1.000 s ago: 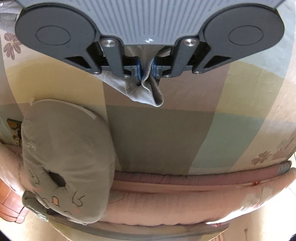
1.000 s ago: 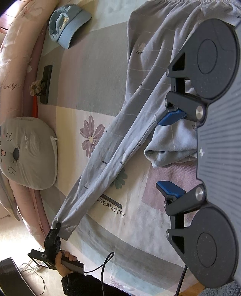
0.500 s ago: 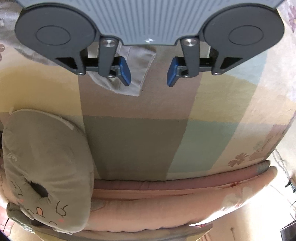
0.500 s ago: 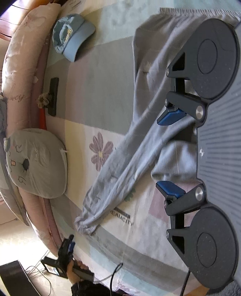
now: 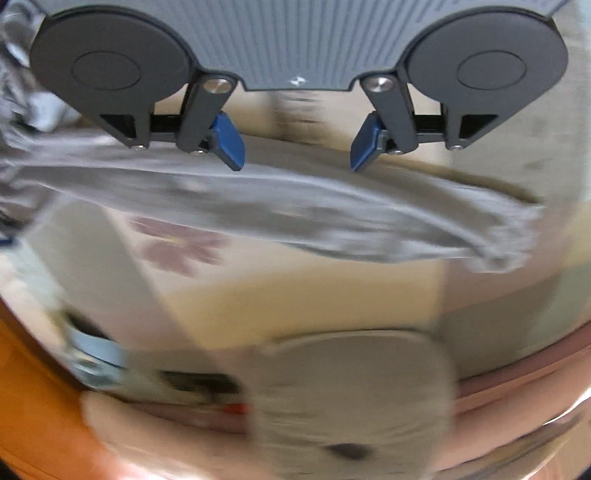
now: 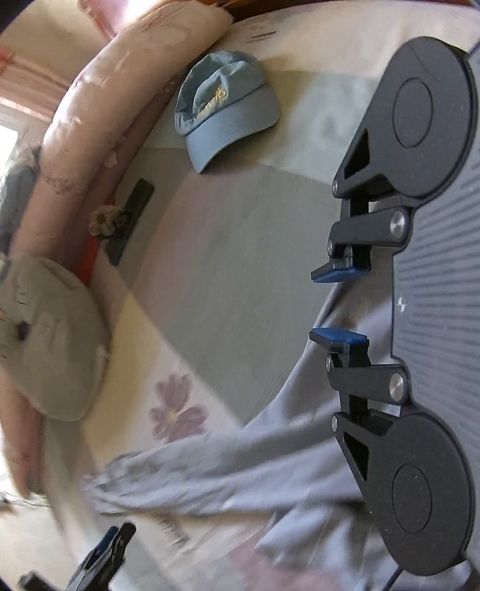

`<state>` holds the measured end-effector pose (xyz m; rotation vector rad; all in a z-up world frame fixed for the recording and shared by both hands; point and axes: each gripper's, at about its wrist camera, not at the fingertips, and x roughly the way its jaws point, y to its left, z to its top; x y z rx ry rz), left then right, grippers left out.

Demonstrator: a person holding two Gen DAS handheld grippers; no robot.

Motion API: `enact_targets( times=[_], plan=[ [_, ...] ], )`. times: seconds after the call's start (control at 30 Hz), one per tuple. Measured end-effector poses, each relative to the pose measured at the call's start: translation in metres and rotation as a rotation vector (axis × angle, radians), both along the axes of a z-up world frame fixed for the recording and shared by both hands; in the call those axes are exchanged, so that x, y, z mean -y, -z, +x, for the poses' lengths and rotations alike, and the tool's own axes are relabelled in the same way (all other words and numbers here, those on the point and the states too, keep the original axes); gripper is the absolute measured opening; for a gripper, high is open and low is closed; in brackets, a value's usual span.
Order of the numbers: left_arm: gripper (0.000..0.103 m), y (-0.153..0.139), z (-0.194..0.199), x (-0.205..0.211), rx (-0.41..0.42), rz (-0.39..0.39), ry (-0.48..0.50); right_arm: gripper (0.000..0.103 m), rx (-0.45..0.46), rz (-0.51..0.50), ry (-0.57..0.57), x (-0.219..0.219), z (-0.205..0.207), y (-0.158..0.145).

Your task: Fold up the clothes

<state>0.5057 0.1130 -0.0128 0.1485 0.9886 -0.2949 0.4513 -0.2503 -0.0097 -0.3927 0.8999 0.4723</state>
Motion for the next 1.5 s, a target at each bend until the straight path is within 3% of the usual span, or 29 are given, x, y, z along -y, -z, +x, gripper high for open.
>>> enact_targets(
  times=[0.17, 0.3, 0.43, 0.73, 0.9, 1.0, 1.27, 1.5],
  plan=[
    [0.068, 0.01, -0.022, 0.066, 0.036, 0.037, 0.11, 0.031, -0.003, -0.12, -0.11, 0.007, 0.017, 0.02],
    [0.07, 0.015, -0.024, 0.093, 0.042, 0.056, 0.159, 0.031, -0.005, -0.214, -0.197, 0.013, 0.031, 0.035],
    [0.071, 0.022, -0.022, 0.108, 0.045, 0.052, 0.206, 0.031, 0.003, -0.226, -0.235, 0.007, 0.035, 0.039],
    [0.074, 0.054, -0.017, 0.108, -0.036, 0.024, 0.175, 0.03, 0.021, -0.255, -0.321, -0.007, 0.044, 0.046],
    [0.075, 0.055, -0.02, 0.102, -0.037, -0.002, 0.16, 0.006, -0.019, -0.265, -0.413, -0.017, 0.046, 0.054],
    [0.075, 0.053, -0.02, 0.104, -0.037, 0.001, 0.156, 0.002, -0.056, -0.249, -0.443, -0.016, 0.047, 0.05],
    [0.076, 0.034, -0.018, 0.108, 0.017, -0.022, 0.16, 0.002, 0.094, -0.216, -0.306, 0.003, 0.07, 0.022],
    [0.076, 0.027, -0.007, 0.109, 0.061, -0.015, 0.16, 0.002, 0.158, -0.229, -0.137, 0.028, 0.098, 0.014]
  ],
)
